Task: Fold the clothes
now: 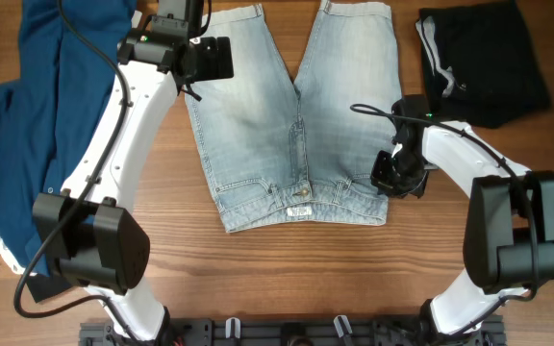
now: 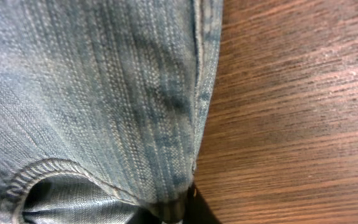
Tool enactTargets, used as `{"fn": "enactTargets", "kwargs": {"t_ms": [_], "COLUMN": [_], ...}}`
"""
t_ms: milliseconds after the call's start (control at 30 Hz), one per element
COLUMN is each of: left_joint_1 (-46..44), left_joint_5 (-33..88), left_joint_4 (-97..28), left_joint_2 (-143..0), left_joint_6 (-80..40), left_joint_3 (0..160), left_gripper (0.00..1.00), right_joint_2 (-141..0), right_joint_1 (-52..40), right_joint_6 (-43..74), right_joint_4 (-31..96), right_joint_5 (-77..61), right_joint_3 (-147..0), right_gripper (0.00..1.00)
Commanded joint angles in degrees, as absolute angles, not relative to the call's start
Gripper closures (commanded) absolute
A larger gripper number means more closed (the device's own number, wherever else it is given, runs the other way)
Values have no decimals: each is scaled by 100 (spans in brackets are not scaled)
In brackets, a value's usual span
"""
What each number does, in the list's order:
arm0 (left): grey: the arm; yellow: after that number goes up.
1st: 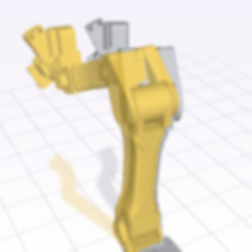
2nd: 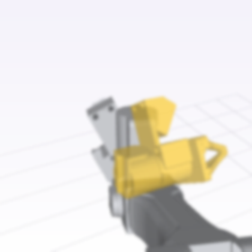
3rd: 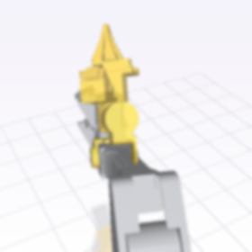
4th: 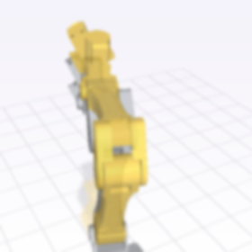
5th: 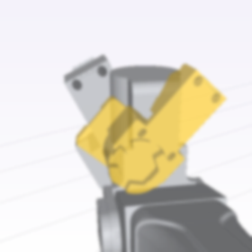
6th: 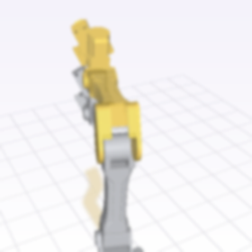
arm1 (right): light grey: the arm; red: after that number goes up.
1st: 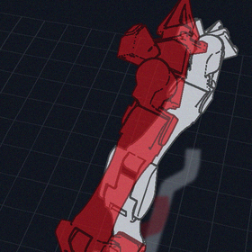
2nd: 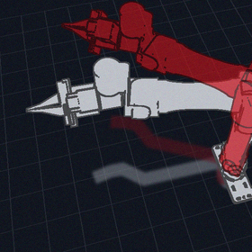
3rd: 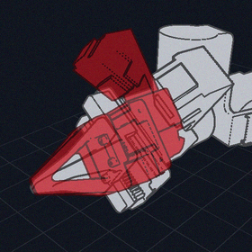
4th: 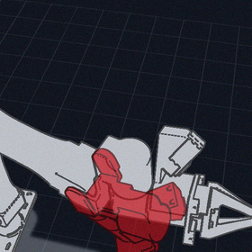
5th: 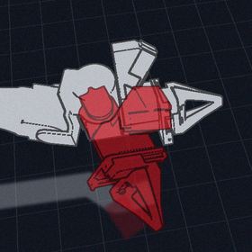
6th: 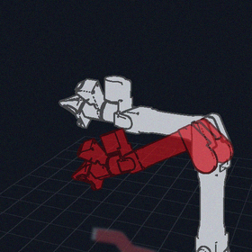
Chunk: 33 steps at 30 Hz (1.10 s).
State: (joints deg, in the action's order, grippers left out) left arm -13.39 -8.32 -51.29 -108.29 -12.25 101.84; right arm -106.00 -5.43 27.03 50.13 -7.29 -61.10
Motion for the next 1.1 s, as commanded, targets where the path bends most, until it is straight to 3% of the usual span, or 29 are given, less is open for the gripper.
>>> {"fn": "enactTargets", "kwargs": {"t_ms": [0,233,367,400,533,567,633,933,1067], "left_joint_1": [-1350,-1347,-1347,-1334,-1229,-1197,-1135,-1000,-1000], "left_joint_5": [-840,-690,-690,-690,-408,-309,-183,-67,56], "left_joint_4": [-5129,-4912,-4589,-4466,-3636,-3428,-3116,-2722,-2764], "left_joint_2": [-10888,-11120,-11509,-11614,-12182,-12324,-12560,-13384,-13555], "left_joint_6": [-1107,-1105,-1061,-1044,-749,-692,-659,-674,-705], "left_joint_3": [10178,10143,10143,10143,10143,10143,10143,10143,10143], "left_gripper": [0,0,0,0,0,0,0,0,14], "right_joint_2": [-10790,-10777,-10532,-10418,-9837,-9706,-9502,-9011,-9011], "right_joint_1": [-89,1393,1645,1603,1367,1326,1253,1002,893], "right_joint_6": [2860,2307,1629,1546,1345,1347,1345,1278,1214], "right_joint_4": [4886,4912,4963,4998,5299,5345,5367,5271,5188], "right_joint_5": [-128,-1026,-1970,-2001,-1933,-1933,-1935,-1675,-1634], "right_joint_3": [-5892,-6010,-6272,-6351,-6845,-6949,-7102,-7234,-7234], "right_gripper": [96,96,95,91,32,21,14,13,22]}}
